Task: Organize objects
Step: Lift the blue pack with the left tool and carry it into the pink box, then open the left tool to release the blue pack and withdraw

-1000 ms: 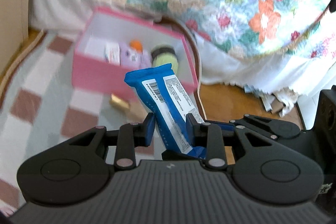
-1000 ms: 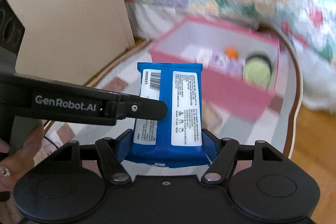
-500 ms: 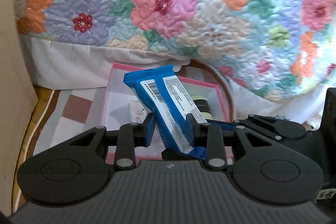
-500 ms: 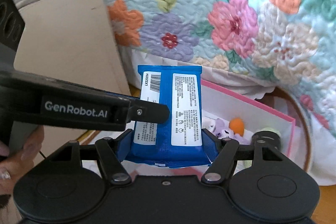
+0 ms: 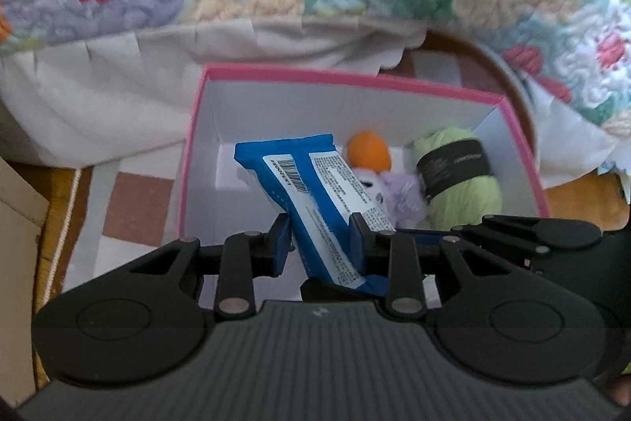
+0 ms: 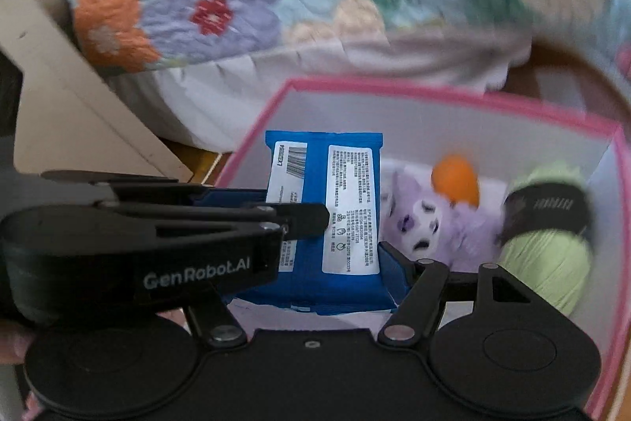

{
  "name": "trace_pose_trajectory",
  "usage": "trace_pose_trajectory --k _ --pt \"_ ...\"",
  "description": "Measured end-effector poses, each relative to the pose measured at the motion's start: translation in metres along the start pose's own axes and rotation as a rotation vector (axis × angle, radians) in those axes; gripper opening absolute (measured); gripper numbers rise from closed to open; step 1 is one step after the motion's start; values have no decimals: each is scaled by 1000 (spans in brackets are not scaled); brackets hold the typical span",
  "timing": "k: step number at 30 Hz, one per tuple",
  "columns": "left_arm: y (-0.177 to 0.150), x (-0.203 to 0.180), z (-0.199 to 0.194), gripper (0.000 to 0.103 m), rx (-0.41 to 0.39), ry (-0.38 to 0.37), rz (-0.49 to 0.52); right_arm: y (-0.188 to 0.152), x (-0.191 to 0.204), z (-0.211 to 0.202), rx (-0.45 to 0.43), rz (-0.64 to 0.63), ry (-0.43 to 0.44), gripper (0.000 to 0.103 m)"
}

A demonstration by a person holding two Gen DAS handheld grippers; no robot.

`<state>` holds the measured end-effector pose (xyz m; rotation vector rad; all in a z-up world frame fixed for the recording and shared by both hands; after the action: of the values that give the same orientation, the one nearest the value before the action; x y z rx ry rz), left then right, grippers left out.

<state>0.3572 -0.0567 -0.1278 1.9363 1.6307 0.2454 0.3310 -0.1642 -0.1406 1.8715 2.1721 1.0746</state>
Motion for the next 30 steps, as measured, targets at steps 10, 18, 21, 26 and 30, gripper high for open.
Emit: trace_pose_trajectory --k 10,18,21,26,30 --pt "-10 7 21 28 57 64 0 -18 -18 30 51 118 39 75" --pt "-5 9 5 29 -18 90 -25 -25 -18 48 103 228 88 75" --pt "0 14 -6 29 -57 71 -55 -26 -20 50 89 272 85 73" --pt "0 19 -16 29 -60 66 -60 -26 -16 51 80 272 100 66" --pt "-5 24 -17 29 -58 74 -72 -27 -12 54 76 237 110 46"
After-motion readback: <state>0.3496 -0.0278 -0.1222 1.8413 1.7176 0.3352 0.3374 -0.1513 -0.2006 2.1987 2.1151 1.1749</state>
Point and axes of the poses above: each gripper's, at about its wrist camera, not at the fingertips, and z roughly the way its jaws point, x to its left, y to its top, the point moved 4 cm from there along z, roughly the way its jaws point, and after that the axes turned 3 degrees about -x, right-handed, at the moved point
